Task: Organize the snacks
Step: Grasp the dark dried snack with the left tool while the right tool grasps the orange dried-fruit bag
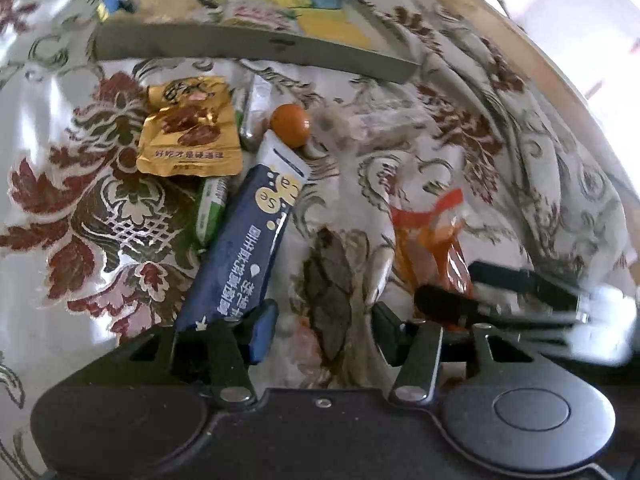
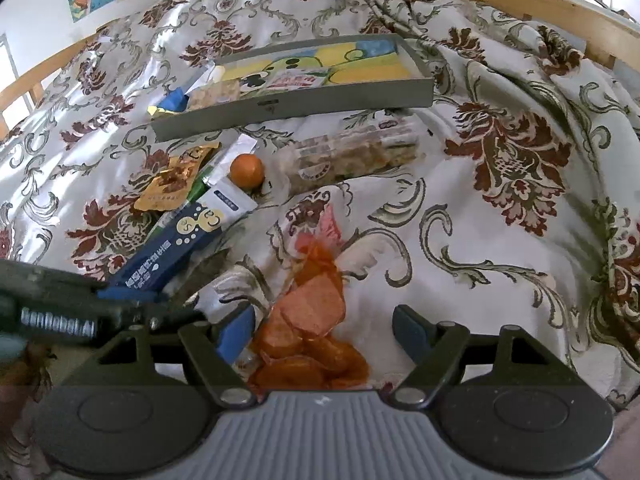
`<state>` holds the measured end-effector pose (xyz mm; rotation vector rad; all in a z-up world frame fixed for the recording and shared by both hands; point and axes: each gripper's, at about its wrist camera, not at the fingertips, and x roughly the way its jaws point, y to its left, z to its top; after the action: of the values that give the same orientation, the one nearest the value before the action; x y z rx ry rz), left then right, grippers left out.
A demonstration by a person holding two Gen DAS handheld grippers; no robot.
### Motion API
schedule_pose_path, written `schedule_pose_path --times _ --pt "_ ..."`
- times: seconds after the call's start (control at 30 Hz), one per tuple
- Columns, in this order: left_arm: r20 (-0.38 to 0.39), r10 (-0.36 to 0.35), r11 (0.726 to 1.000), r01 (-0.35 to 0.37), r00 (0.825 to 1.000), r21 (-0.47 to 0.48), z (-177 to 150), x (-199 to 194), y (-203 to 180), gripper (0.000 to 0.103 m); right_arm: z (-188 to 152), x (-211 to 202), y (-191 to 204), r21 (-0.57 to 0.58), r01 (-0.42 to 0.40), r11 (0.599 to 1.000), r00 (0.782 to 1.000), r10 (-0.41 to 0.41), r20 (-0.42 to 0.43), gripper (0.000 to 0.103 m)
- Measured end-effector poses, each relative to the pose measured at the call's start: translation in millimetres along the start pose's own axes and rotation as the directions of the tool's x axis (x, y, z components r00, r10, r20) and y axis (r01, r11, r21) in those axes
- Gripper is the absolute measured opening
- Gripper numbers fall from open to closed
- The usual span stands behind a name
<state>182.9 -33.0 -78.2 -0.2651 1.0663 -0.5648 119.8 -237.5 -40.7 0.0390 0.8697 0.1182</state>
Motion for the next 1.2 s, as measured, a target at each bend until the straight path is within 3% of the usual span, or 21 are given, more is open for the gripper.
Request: schedule_pose_path --times 0.13,0.27,0.47,0.63,0.73,0.83,0.97,1.2 --pt "-0.032 -0.008 0.999 0.007 0.999 -0.042 7 6 2 0.05 0 9 2 -0.005 -0.012 1.0 1.0 0.012 -0.012 0.073" --pt "-0.039 -0.012 0.998 0.01 0.999 -0.054 9 5 2 0.046 1 10 10 -0.034 -0.031 0.999 1.0 0.031 -0.006 0.054" --pt "-0.034 -0.072 0.984 0.066 0.997 -0.164 10 2 18 0.043 -2 9 15 -0.066 -0.028 0.997 1.0 0.028 0.004 0.053" --pt "-0.038 -0.143 0.933 0.122 0.989 -0.339 14 4 43 0.036 -1 10 14 -0.062 -0.03 0.998 1.0 0.03 0.003 0.053" --pt "-0.048 -0.151 0.923 0.123 0.987 -0.365 17 7 45 0.036 -2 9 13 -0.062 -0.029 0.998 1.0 0.029 0.005 0.053" --pt "-0.051 -0.118 0.944 0.096 0.992 -0.317 17 9 36 0.036 -3 10 13 -0.056 -0.031 0.998 0.999 0.031 0.005 0.053" --pt "-0.043 -0.021 0.992 0.015 0.999 -0.127 16 10 9 0.037 -3 9 17 -0.075 -0.02 0.997 1.0 0.021 0.007 0.052" --pt "-0.038 0.064 0.997 -0.062 0.997 0.053 15 7 -16 0.034 -4 5 19 -0.079 -0.025 0.997 0.999 0.027 0.024 0.049"
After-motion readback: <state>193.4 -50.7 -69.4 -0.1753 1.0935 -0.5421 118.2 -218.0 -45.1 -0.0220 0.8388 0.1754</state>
